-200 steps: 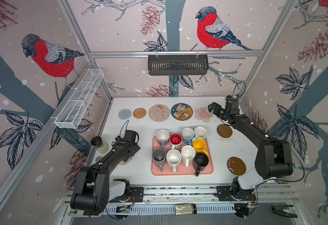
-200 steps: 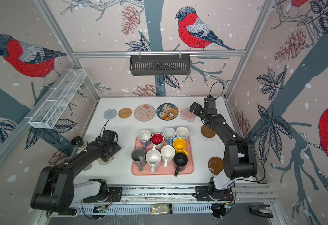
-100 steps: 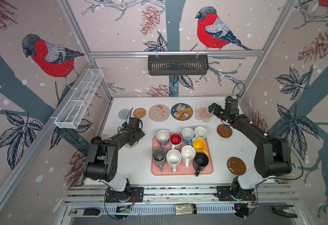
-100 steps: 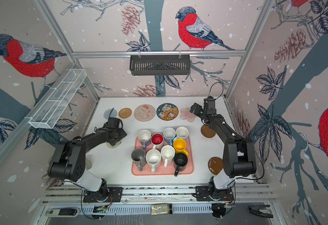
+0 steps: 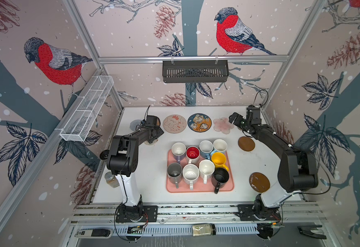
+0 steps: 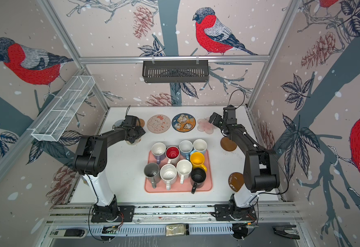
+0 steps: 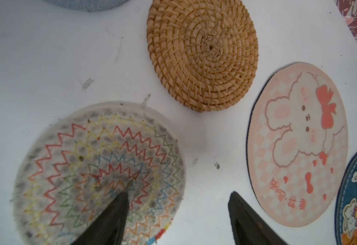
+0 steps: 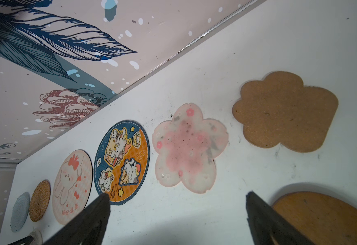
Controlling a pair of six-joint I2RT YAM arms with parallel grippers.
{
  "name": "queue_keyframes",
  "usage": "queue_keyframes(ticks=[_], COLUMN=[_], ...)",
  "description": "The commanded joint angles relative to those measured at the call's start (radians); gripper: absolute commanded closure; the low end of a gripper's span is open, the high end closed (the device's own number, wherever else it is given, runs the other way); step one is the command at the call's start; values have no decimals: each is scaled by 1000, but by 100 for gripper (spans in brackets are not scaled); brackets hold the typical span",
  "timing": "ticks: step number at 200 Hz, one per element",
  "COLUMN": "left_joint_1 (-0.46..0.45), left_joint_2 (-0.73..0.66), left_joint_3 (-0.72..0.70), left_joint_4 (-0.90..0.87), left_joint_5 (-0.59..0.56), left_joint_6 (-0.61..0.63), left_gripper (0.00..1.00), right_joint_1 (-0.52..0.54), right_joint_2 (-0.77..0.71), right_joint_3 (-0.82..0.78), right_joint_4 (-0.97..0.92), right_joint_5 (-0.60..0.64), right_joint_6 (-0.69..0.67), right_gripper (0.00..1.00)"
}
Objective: Place cups on coasters
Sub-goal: Move the coaster to the middle-left of the table.
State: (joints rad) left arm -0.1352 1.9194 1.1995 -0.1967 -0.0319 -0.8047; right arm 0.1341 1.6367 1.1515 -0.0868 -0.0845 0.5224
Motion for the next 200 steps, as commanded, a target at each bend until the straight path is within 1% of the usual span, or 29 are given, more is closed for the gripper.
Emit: queue_keyframes(ticks=[1,44,66,97,125,138,155,167,183,190,200], left_joint_1=[-3,-3,-3,-3,-3,-3,-3,-4,-17,-31,-59], left_joint_2=[1,-71,-97,-166,-228,-258,-304,-337,-382,-399,-414], left_joint_3=[-3,-76,-83,-21,51,69,57,13,-75,-109,-141], left_joint_4=[-62,-58,-62,-107,-149,-162,-152,-120,-49,-19,9], left_joint_5=[58,45,41,20,31,36,42,60,84,77,49], left_joint_6=[1,4,10,55,117,147,172,169,156,156,168], left_gripper=[25,25,24,20,15,14,14,15,19,21,23], right_joint_1=[0,0,2,10,47,64,54,33,11,2,-10], right_joint_2=[10,0,-12,-36,-63,-72,-92,-112,-150,-174,-214], right_joint_3=[13,13,11,22,20,22,15,-1,-27,-46,-81], right_joint_4=[-1,-3,-7,-39,-67,-96,-136,-164,-216,-234,-254], right_joint_5=[9,6,8,20,63,84,90,72,78,78,78], right_joint_6=[-7,-7,-7,-15,-10,-10,-9,-13,-29,-34,-35], right_gripper=[1,1,1,0,1,3,6,9,14,18,29])
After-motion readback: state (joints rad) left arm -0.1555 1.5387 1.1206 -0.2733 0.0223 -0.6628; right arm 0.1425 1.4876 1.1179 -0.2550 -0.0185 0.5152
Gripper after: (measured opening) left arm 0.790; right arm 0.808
